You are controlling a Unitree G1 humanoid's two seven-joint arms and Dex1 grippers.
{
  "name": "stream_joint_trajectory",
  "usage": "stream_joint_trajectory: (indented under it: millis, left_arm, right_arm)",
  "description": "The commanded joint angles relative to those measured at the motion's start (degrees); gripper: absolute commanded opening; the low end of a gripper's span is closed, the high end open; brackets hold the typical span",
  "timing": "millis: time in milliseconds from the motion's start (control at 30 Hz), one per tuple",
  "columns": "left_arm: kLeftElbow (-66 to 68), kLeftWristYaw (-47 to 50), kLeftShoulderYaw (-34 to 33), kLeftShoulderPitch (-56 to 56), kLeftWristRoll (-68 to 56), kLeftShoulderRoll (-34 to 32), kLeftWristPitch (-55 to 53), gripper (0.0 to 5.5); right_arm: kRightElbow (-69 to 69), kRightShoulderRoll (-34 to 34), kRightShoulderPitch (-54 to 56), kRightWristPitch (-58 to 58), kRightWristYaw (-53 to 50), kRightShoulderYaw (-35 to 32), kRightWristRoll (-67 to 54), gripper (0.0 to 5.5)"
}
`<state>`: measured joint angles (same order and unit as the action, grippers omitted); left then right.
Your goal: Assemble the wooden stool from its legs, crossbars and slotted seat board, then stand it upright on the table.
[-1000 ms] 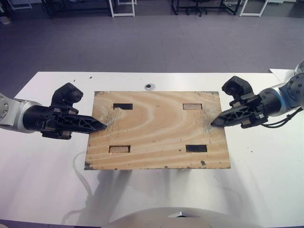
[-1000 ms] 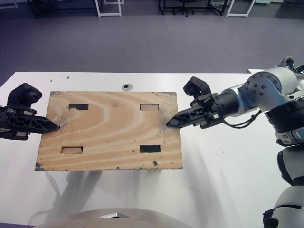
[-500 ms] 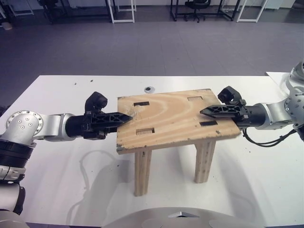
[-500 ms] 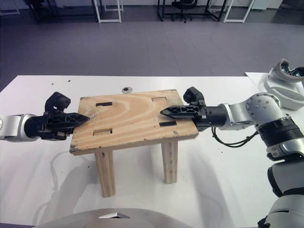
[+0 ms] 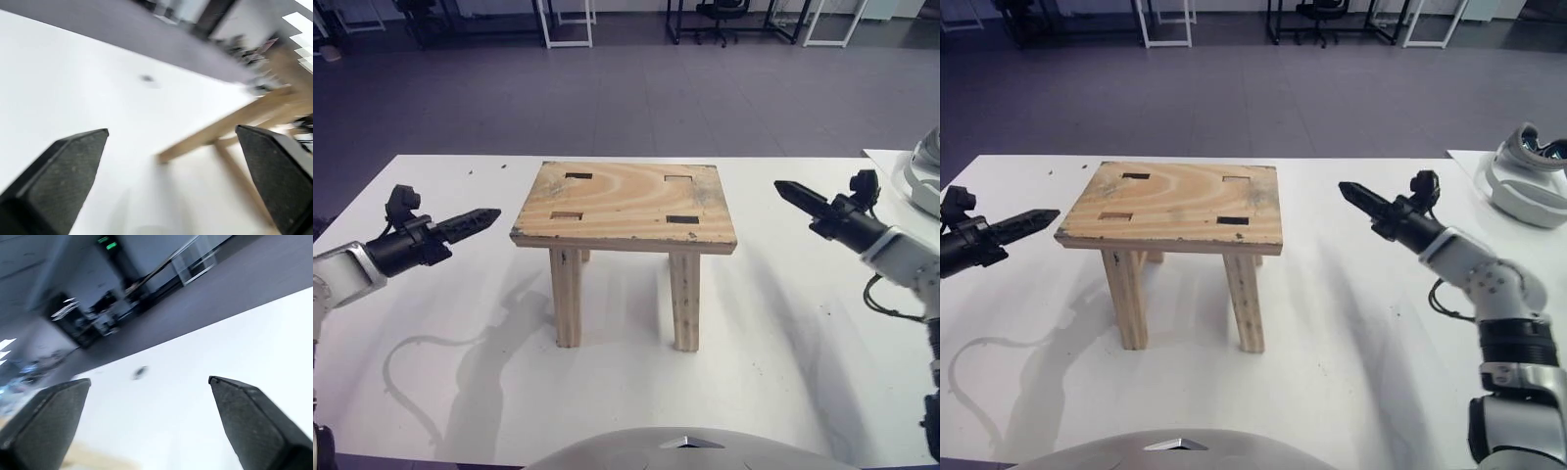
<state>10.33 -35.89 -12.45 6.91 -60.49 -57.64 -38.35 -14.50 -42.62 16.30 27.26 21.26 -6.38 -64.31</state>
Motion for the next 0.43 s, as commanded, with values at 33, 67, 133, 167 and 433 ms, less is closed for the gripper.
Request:
stream_joint_trajectory:
  millis: [33, 67, 133, 167, 433]
  left_arm:
    - [-2.30, 7.90, 2.48, -0.07, 18.84, 8.51, 17.37, 4.79]
    - [-1.98, 8.39, 2.27, 0.95, 21.04, 10.08, 19.35, 4.79]
    - [-1.44, 9.76, 1.41, 2.30, 23.73, 13.50, 21.85, 4.79]
    - [-1.09, 10.23, 1.39, 2.59, 25.35, 14.59, 22.97, 4.79]
    - [-3.45, 13.62, 0.79, 1.05, 33.36, 21.12, 25.41, 4.79]
  right_arm:
    - [-2.18, 8.37, -2.67, -17.18, -4.93, 2.14, 20.22, 4.51]
    - [-3.34, 9.59, -2.33, -19.12, -4.91, 1.66, 22.88, 4.51]
    - [-6.22, 11.31, -0.95, -22.47, -4.29, 1.24, 27.99, 4.51]
    - [-7.40, 11.94, -0.43, -23.92, -3.96, 1.29, 30.31, 4.51]
    - [-13.36, 14.76, 1.74, -28.83, -1.62, -1.78, 38.56, 4.51]
